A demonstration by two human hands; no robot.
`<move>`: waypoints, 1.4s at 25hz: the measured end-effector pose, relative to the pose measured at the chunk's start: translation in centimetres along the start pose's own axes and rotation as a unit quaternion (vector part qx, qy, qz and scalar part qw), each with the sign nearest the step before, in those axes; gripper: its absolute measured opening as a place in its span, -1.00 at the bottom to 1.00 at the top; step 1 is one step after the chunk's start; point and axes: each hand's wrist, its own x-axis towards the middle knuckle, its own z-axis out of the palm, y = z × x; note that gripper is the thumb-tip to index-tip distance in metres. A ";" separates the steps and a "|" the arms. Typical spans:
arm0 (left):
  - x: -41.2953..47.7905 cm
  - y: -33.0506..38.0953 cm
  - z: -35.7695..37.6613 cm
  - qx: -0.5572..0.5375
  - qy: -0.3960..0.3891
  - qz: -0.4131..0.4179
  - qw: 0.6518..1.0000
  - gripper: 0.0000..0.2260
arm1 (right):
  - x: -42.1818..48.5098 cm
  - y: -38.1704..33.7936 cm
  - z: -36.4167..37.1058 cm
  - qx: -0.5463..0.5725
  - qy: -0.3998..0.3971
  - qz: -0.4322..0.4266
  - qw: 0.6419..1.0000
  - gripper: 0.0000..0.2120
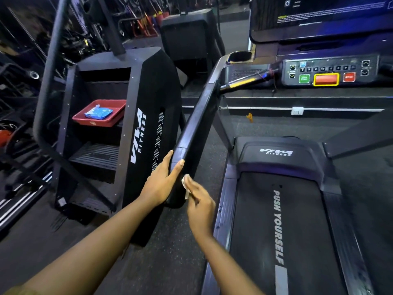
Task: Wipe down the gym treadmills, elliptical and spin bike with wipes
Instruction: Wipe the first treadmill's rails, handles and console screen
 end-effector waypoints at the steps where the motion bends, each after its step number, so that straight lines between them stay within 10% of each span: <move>1: -0.1 0.0 0.0 -0.001 0.000 0.001 1.000 -0.26 | 0.5 0.4 -0.4 0.009 0.007 0.012 1.000 -0.64; 7: -0.2 0.1 -0.2 -0.011 -0.005 -0.002 1.000 -0.24 | 10.7 4.3 0.8 0.011 0.072 0.209 0.975 -0.62; 20: -0.5 0.7 -0.2 -0.030 0.007 -0.003 1.000 -0.45 | -2.1 0.7 1.7 0.115 0.108 0.226 0.961 -0.58; 35: -0.3 -1.9 -0.1 -0.102 -0.038 0.091 0.990 -0.57 | -3.5 -1.4 3.2 -0.026 0.127 0.336 0.933 -0.72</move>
